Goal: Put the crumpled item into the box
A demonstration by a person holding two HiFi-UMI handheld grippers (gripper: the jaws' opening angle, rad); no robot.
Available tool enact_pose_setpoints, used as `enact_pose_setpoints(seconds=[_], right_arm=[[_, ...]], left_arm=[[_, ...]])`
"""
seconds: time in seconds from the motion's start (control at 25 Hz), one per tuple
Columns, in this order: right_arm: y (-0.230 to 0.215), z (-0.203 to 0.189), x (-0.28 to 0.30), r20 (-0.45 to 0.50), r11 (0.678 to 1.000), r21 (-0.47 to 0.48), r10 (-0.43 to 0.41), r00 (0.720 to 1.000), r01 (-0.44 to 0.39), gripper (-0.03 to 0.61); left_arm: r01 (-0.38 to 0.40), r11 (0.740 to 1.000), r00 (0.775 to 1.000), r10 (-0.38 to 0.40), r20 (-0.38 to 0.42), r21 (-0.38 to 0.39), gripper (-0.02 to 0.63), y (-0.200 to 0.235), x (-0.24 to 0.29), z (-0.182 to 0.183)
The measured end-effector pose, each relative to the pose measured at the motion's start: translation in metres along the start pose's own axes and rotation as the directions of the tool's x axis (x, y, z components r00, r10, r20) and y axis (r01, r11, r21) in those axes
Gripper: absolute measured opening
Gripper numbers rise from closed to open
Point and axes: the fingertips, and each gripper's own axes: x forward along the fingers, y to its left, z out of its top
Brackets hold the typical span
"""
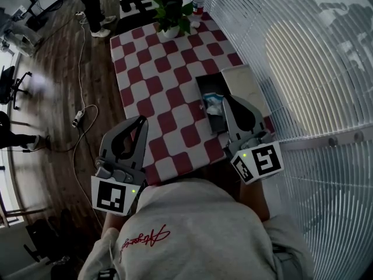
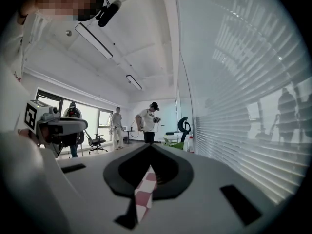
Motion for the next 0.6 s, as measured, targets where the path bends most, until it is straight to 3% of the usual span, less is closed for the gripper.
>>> enact_pose_setpoints(seconds=[0.6], right_arm=[[0.010,0.019,-0.004,0.067,0.999,-0.035,0.044,0.997,-0.042,0.012]], left_arm=[[-0.010,1.000,1.000,0.010,-0.002,-0.001,0.018,0.001,0.000,-0.002]])
